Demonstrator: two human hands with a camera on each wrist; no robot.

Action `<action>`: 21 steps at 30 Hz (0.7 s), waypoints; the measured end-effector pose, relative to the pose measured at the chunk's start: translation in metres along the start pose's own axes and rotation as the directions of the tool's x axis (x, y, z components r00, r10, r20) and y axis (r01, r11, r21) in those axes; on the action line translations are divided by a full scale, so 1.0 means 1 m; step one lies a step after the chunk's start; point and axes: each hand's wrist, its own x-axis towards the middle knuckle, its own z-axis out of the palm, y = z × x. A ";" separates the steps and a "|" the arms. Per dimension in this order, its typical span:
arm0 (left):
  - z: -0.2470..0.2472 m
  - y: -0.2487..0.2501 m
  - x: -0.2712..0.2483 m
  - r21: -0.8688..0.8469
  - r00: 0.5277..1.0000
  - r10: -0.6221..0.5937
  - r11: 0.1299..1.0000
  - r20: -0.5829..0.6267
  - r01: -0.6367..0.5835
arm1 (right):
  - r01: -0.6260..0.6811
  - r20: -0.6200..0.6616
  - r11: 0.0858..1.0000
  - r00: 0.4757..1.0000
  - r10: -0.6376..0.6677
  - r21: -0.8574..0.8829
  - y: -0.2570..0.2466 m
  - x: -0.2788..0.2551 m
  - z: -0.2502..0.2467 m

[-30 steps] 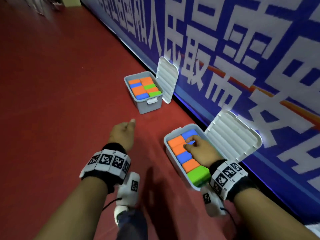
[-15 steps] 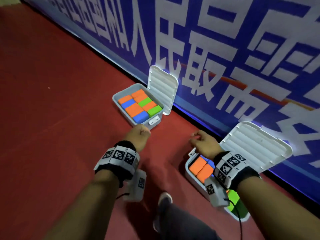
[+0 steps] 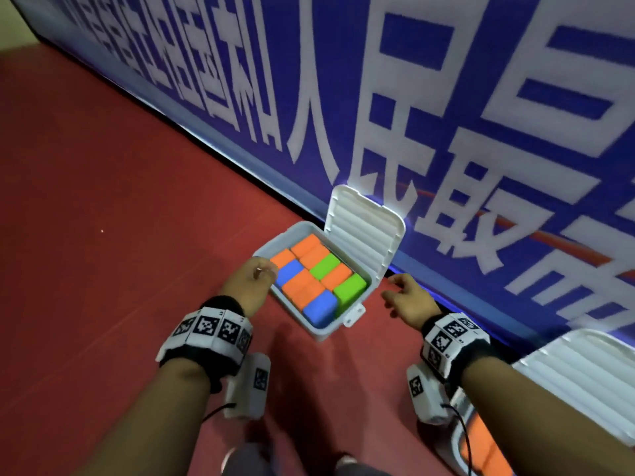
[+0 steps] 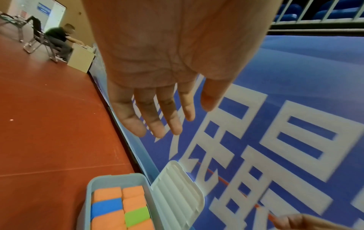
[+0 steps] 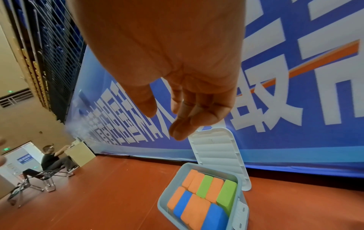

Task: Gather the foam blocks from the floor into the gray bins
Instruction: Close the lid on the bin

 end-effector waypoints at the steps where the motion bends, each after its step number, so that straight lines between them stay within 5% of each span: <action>1: -0.018 -0.007 0.021 -0.016 0.999 -0.017 1.000 -0.028 0.017 | -0.009 -0.009 1.000 1.000 0.009 0.002 -0.012 0.019 0.011; 4: -0.068 -0.034 0.084 -0.055 0.993 -0.069 0.996 -0.095 0.064 | -0.065 -0.057 0.997 0.996 0.067 0.047 -0.040 0.066 0.049; 10: -0.145 -0.069 0.194 -0.020 0.992 -0.128 0.992 -0.006 0.128 | -0.260 -0.120 0.932 0.947 0.297 0.252 -0.077 0.105 0.104; 17: -0.119 -0.046 0.294 0.170 0.967 -0.034 0.985 0.252 -0.010 | -0.390 -0.159 0.852 0.871 0.464 0.350 -0.096 0.141 0.118; 21: -0.101 -0.049 0.348 0.138 0.942 -0.068 0.990 0.327 0.024 | -0.420 -0.167 0.842 0.854 0.493 0.338 -0.109 0.205 0.114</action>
